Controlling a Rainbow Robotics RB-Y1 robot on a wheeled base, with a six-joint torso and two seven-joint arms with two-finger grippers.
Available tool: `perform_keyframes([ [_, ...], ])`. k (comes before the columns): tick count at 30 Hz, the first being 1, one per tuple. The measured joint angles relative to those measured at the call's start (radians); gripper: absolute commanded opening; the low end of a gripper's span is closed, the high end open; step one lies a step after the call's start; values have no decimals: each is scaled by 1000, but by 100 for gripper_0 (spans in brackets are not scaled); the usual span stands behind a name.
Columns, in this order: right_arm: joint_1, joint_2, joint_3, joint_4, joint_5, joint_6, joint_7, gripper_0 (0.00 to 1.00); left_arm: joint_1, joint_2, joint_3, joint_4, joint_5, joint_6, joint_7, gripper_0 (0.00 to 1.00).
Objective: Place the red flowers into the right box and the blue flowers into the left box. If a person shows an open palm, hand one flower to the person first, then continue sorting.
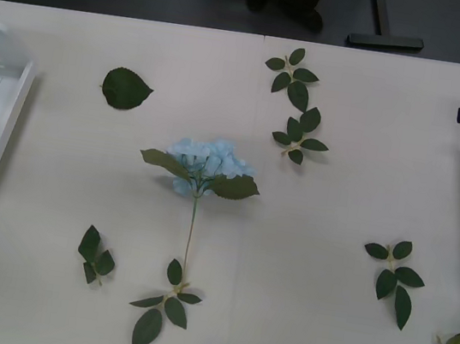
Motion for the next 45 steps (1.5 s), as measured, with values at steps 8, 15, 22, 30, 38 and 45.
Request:
perform_keyframes([
  [8, 0, 0, 0, -1, 0, 0, 0, 100, 0, 0, 9, 176, -67, -105, 0, 47],
  [15, 0, 0, 0, -1, 0, 0, 0, 100, 0, 0, 9, 216, -75, -143, 0, 95],
  [22, 0, 0, 0, -1, 0, 0, 0, 100, 0, 0, 9, 215, 27, -132, 0, 100],
  [30, 0, 0, 0, -2, 0, 0, 0, 100, 8, -1, 11, -37, 166, 79, 1, 100],
  [38, 1, 0, 0, -3, -1, -1, 0, 100, 109, -83, 51, -431, 245, 162, 268, 100],
  [45, 1, 0, 0, -4, -1, -1, 0, 100, 174, -261, 25, -651, 244, 168, 477, 100],
])
